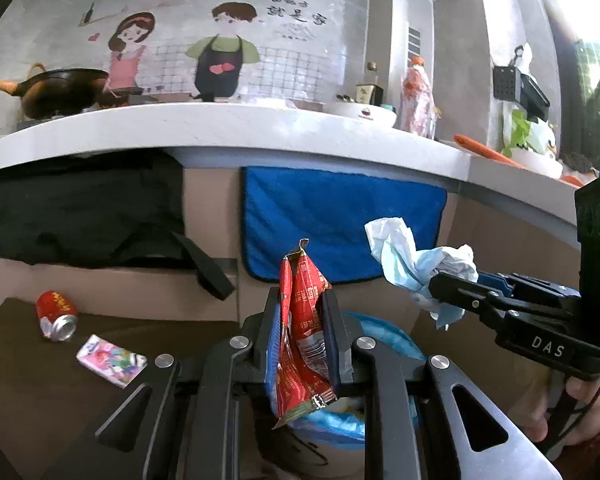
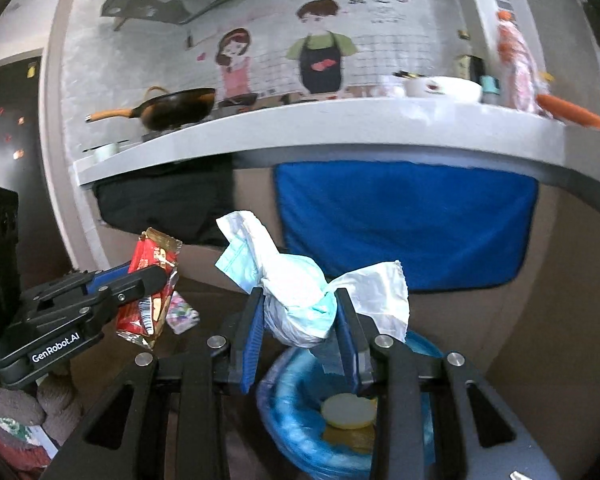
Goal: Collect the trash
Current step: 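Carry the red wrapper and blue-white tissue over the blue-lined bin with both tools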
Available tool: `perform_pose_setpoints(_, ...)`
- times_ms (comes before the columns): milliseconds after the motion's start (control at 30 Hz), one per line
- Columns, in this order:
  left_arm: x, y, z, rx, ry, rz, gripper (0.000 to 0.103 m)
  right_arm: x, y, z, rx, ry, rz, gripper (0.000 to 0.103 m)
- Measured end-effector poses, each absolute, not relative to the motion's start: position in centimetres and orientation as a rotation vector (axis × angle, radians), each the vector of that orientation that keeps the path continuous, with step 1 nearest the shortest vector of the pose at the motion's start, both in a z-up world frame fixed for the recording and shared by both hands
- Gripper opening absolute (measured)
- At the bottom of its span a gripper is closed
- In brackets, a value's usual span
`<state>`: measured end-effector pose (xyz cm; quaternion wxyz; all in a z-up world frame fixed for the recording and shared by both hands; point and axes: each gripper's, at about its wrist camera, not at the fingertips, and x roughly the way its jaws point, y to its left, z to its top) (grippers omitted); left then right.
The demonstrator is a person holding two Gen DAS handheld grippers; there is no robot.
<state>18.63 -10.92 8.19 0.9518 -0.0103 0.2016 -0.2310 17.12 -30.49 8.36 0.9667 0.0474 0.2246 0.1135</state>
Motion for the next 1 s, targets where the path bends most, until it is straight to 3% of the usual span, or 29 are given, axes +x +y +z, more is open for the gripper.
perform_pose_setpoints(1000,25.0,-16.7,-1.4,-0.002,0.622,-0.544,0.020,22.7,-35.4,-1.0,0.227,0.616,0.160,0.031)
